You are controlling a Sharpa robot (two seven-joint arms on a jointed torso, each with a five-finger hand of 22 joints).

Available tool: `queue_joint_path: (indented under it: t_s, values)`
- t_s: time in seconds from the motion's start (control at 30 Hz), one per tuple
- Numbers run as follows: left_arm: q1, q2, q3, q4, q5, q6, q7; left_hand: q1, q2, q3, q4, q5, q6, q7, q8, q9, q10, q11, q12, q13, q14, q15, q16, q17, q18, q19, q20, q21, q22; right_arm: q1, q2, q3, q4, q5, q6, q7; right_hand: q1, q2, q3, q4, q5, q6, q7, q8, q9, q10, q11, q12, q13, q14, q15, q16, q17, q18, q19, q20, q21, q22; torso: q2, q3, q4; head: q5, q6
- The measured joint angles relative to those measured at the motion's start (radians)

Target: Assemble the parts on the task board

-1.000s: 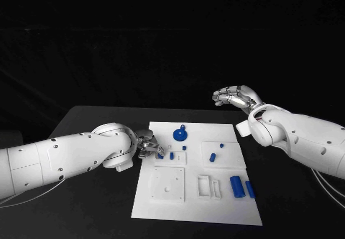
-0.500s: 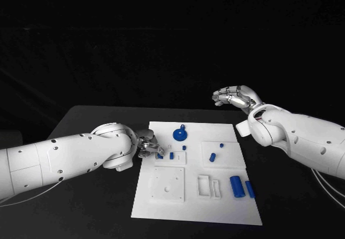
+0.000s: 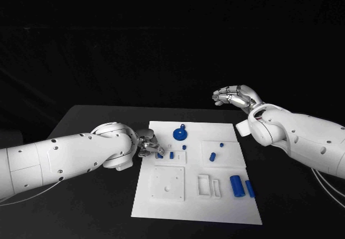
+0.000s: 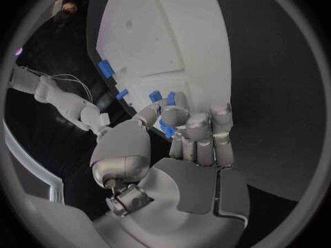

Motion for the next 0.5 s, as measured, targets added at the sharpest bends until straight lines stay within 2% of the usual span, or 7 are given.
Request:
queue_joint_path:
  t_s: [0.37,0.4,0.5]
  values:
    - [0.000,0.001,0.000,-0.002,-0.001,0.002,-0.001,0.000,0.000,0.000,0.000,-0.001,0.002,-0.002,0.000,0.000,0.000,0.000,0.000,0.000,0.000,0.003,0.000,-0.001,-0.002,0.000,0.000,0.000,0.000,0.000,0.000,0.000,0.000,0.000,0.000,0.000,0.000,0.000,0.000,0.000,0.000,0.000,0.000,0.000,0.000,0.000,0.000,0.000,-0.001,0.000,0.000,0.000,-0.001,0.000,0.000,0.000,0.000,0.000,0.000,0.0007,-0.0006,0.000,0.000]
    - [0.000,0.002,0.000,-0.002,0.000,0.003,-0.001,0.000,0.000,0.000,0.000,-0.013,0.002,-0.002,0.000,0.000,0.000,0.000,0.001,0.000,0.000,0.003,0.000,-0.002,-0.002,0.000,0.000,0.000,0.000,0.000,0.000,0.000,0.000,0.000,0.000,0.000,0.000,0.000,0.000,0.000,0.000,0.000,0.000,0.000,0.000,0.000,0.000,0.000,-0.001,0.000,0.000,0.000,-0.001,0.000,0.000,0.000,0.000,0.000,0.000,0.0006,-0.0005,0.000,0.000]
    - [0.000,0.003,0.000,-0.003,0.002,0.004,-0.002,0.000,0.000,0.008,0.008,-0.085,0.004,0.000,0.000,0.003,0.000,0.000,0.005,-0.001,0.000,0.003,0.005,-0.003,0.001,0.000,0.000,0.000,0.000,0.000,0.000,0.000,0.000,0.000,0.001,0.000,0.000,0.000,0.000,0.000,0.000,0.000,0.000,0.000,0.000,0.000,0.000,0.000,-0.001,0.000,0.000,0.000,-0.001,0.000,0.000,0.000,0.000,0.000,0.000,0.0012,-0.0005,0.000,-0.001]
